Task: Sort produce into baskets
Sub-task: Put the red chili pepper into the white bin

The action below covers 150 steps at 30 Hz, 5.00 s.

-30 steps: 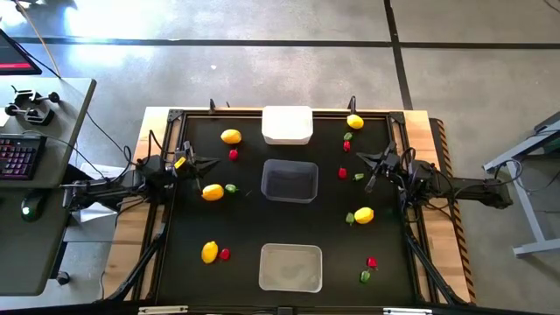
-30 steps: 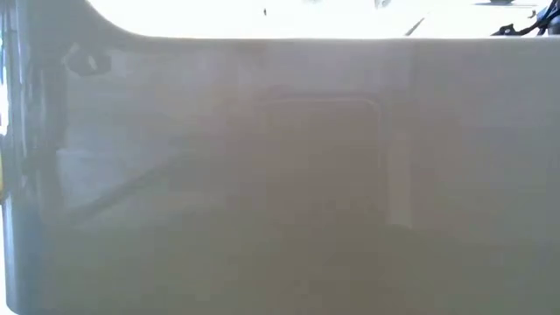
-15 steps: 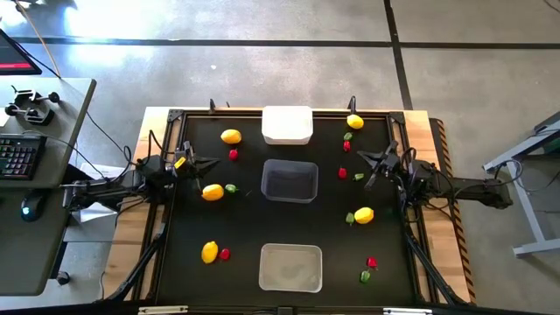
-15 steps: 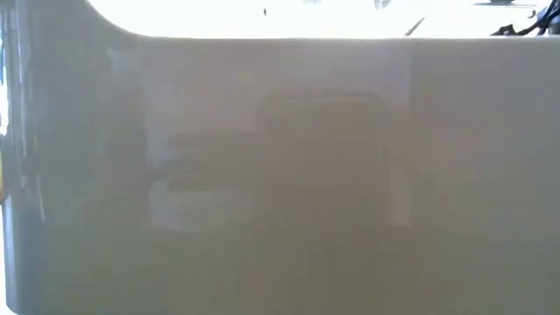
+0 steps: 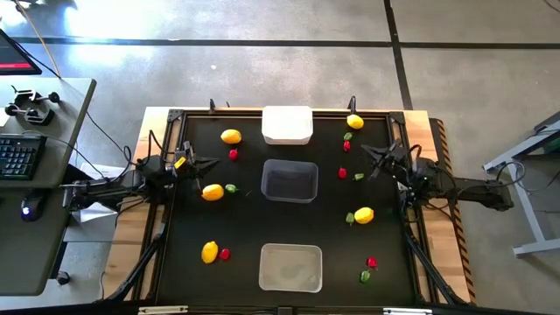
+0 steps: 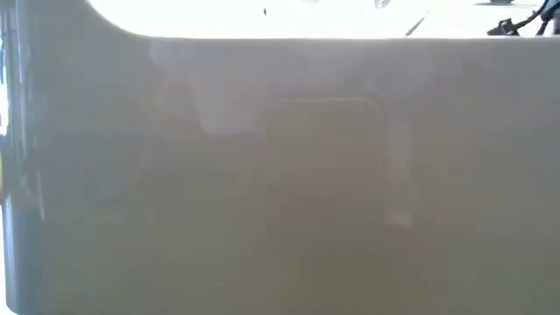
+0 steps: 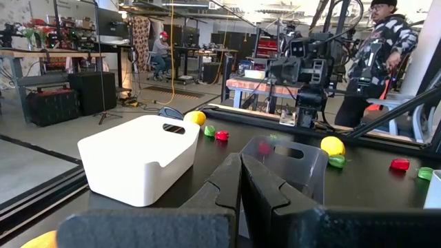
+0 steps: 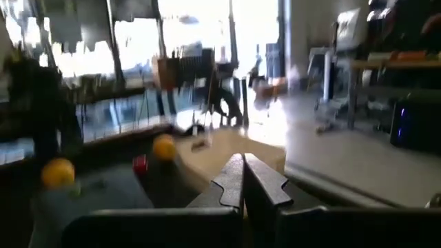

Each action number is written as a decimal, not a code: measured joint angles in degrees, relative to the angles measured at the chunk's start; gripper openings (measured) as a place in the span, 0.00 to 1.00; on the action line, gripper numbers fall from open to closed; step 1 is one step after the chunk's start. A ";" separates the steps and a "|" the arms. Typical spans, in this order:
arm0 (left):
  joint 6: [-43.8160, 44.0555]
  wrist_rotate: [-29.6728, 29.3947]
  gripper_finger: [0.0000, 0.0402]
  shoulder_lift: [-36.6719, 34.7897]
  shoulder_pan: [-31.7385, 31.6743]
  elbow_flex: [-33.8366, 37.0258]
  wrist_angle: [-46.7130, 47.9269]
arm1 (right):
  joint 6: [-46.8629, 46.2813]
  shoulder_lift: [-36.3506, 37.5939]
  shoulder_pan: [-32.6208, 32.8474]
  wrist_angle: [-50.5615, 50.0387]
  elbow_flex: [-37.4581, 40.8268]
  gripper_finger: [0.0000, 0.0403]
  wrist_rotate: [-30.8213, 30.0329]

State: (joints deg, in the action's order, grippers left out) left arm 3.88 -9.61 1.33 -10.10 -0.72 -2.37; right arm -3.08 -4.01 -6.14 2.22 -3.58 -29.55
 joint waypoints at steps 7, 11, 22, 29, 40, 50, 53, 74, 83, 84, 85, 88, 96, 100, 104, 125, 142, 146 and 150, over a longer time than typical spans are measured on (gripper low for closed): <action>0.00 0.01 0.00 0.00 0.00 -0.01 0.00 | 2.15 -7.68 -0.03 -8.28 -2.51 0.09 -3.18; 0.00 0.02 0.00 0.01 -0.01 -0.01 0.00 | -4.57 -12.64 -0.25 -18.26 -10.71 0.17 -1.98; 0.00 0.02 0.00 0.01 -0.01 -0.01 0.02 | -11.56 -33.98 -1.94 -34.81 -27.02 0.41 7.31; 0.00 0.00 0.00 0.01 0.01 0.01 0.02 | -22.37 -49.42 -5.81 -41.43 -35.52 0.47 14.95; 0.00 0.02 0.00 -0.01 0.01 -0.01 0.02 | -41.28 -69.61 -8.25 -47.63 -43.57 0.48 16.74; 0.00 0.02 0.00 0.01 0.01 -0.01 0.02 | -48.01 -82.29 -9.44 -50.03 -48.43 0.48 16.59; 0.00 0.01 0.00 0.00 0.01 -0.01 0.02 | -47.99 -84.78 -10.05 -50.83 -49.85 0.48 18.00; 0.00 0.02 0.00 -0.01 -0.01 0.01 0.02 | -53.77 -90.93 -11.86 -52.04 -51.51 0.42 23.02; 0.00 0.02 0.00 -0.01 -0.01 0.01 0.01 | -50.33 -90.93 -11.68 -51.89 -51.46 0.29 23.79; 0.00 0.02 0.00 0.01 -0.01 0.01 0.02 | -49.74 -90.93 -11.68 -51.88 -51.46 0.27 23.79; 0.00 0.02 0.00 0.01 0.01 -0.01 0.02 | -49.43 -90.93 -11.68 -51.96 -51.46 0.26 23.79; 0.00 0.01 0.00 -0.01 0.01 0.00 0.02 | -49.33 -90.93 -11.68 -51.80 -51.46 0.21 23.79; 0.00 0.00 0.00 0.00 0.00 -0.01 0.01 | -43.07 -90.93 -12.26 -54.60 -56.59 0.12 23.81; 0.00 0.01 0.00 0.00 0.00 -0.01 0.02 | -39.73 -90.93 -12.37 -58.46 -63.31 0.12 22.63; 0.00 0.00 0.00 -0.01 -0.01 -0.01 0.02 | -34.51 -90.93 -12.76 -59.97 -71.84 0.12 18.64; 0.00 0.02 0.00 0.00 -0.01 0.00 0.02 | 1.48 -117.24 -22.52 -46.24 -104.88 0.12 24.28; 0.00 0.02 0.00 0.01 0.01 -0.01 0.00 | -4.04 -126.36 -22.37 -56.07 -111.88 0.12 23.79; 0.00 0.02 0.00 0.01 0.01 0.01 0.00 | -3.98 -126.36 -22.37 -55.66 -111.88 0.12 23.60; 0.00 0.02 0.00 0.01 0.01 -0.01 0.00 | -3.13 -126.36 -22.35 -56.00 -111.84 0.12 23.60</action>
State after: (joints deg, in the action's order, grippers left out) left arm 3.88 -9.58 1.34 -10.09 -0.73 -2.37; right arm -6.21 -130.37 -28.49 -53.77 -115.43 -5.96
